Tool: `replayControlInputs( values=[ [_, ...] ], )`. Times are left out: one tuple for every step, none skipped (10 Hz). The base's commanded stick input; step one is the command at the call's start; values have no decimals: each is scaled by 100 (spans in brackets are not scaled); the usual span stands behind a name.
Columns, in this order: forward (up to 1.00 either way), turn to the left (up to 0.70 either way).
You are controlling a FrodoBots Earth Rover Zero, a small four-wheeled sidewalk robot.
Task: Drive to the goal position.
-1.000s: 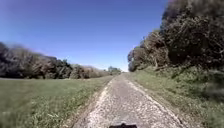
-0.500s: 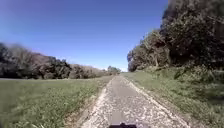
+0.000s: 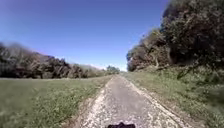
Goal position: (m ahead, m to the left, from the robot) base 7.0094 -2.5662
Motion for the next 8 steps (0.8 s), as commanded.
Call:
replayControlInputs(
  values=[
    [50, 0],
    [50, 0],
    [50, -20],
    [50, -3],
    [50, 0],
    [50, 0],
    [50, 0],
    [50, 0]
  ],
)
